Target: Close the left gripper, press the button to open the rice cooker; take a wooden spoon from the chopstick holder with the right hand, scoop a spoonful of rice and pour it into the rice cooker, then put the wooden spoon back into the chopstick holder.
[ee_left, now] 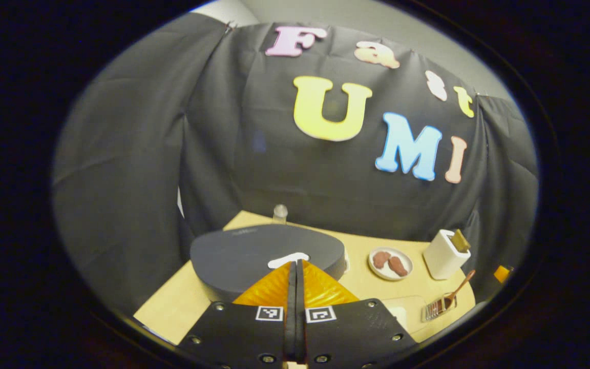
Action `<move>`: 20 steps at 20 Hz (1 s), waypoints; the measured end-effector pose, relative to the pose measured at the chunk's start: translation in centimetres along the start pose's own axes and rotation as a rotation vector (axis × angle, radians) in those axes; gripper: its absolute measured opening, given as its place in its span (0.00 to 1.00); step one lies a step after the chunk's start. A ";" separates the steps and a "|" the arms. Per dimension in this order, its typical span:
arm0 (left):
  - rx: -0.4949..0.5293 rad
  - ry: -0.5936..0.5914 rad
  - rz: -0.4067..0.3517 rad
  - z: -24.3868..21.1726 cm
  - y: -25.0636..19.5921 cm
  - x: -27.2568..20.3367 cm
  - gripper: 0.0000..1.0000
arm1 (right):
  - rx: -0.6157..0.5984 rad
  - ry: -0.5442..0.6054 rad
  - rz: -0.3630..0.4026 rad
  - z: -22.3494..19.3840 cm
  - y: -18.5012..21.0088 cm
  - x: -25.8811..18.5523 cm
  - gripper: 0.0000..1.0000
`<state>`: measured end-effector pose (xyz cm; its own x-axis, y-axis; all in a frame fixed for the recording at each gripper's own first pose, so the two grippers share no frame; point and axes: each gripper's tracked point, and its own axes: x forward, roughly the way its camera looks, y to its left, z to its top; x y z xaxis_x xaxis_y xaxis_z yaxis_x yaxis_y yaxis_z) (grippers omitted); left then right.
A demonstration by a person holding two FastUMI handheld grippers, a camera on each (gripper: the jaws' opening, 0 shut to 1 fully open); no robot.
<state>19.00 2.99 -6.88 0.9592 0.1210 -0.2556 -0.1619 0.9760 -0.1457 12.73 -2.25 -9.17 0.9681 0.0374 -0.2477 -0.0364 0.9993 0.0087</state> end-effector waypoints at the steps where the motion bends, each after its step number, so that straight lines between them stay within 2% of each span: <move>1: -0.003 -0.020 -0.003 0.2 -0.3 -0.9 0.01 | -0.006 -0.005 0.004 0.1 -0.2 0.4 1.00; 4: -0.028 -0.055 -0.004 0.7 -0.9 -3.8 0.00 | -0.025 -0.011 0.024 0.5 -0.9 1.2 1.00; 8: -0.009 -0.085 0.045 -0.4 -1.4 -6.7 0.02 | -0.051 0.000 0.047 0.4 -2.7 3.0 1.00; 10: 0.012 -0.057 0.088 -2.5 -1.7 -8.3 0.01 | -0.042 -0.002 0.056 0.8 -3.7 4.6 1.00; 12: 0.033 -0.091 0.118 -2.9 -2.5 -9.9 0.02 | -0.017 -0.012 0.067 1.1 -4.6 6.6 1.00; 14: 0.037 -0.127 0.124 -3.3 -3.9 -10.9 0.36 | 0.023 0.029 0.054 0.2 -6.1 8.1 1.00; 17: 0.068 -0.116 0.148 -4.4 -4.9 -11.6 0.87 | 0.090 0.066 0.047 -0.6 -7.4 9.5 1.00; 18: 0.077 -0.119 0.158 -4.3 -5.0 -11.6 0.88 | 0.105 0.080 0.046 -0.9 -7.7 10.0 0.97; 19: 0.076 -0.119 0.162 -4.4 -5.3 -11.8 0.88 | 0.117 0.100 0.054 -1.5 -7.7 10.7 1.00; 20: 0.069 -0.114 0.164 -4.5 -5.6 -11.9 0.89 | 0.127 0.131 0.056 -2.2 -7.8 11.4 0.99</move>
<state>7.43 -4.77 -7.31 0.9419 0.2952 -0.1604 -0.3057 0.9511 -0.0447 23.53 -9.58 -14.16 0.9247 0.1005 -0.3672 -0.0495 0.9880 0.1460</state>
